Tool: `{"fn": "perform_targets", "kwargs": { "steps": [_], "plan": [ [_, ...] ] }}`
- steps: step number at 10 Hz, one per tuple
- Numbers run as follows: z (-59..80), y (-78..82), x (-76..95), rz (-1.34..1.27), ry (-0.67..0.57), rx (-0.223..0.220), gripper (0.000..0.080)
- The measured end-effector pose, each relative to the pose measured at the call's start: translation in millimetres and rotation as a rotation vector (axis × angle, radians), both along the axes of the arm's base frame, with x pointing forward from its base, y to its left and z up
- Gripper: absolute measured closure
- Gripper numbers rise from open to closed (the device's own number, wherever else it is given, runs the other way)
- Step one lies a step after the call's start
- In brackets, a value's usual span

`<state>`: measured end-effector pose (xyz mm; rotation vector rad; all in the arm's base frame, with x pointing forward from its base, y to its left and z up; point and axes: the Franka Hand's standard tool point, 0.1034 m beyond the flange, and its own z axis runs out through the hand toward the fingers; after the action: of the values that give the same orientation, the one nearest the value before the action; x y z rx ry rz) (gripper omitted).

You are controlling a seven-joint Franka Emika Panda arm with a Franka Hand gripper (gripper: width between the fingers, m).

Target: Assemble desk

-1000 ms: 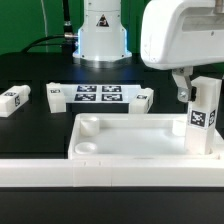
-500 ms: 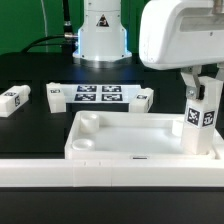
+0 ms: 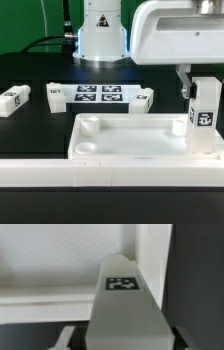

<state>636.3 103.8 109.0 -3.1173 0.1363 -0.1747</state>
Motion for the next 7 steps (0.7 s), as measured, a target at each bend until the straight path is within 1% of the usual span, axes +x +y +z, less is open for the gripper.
{"fn": "perform_targets", "kwargs": {
  "steps": [2,4,7],
  "plan": [
    [-0.6,-2.6,0.4,-0.156,-0.001,0.016,0.0509],
    [-1.0,-11.5,1.2,-0.337,0.0,0.026,0.0508],
    [-0.7,-23.4,1.0,-0.492,0.002,0.017,0.0505]
  ]
}}
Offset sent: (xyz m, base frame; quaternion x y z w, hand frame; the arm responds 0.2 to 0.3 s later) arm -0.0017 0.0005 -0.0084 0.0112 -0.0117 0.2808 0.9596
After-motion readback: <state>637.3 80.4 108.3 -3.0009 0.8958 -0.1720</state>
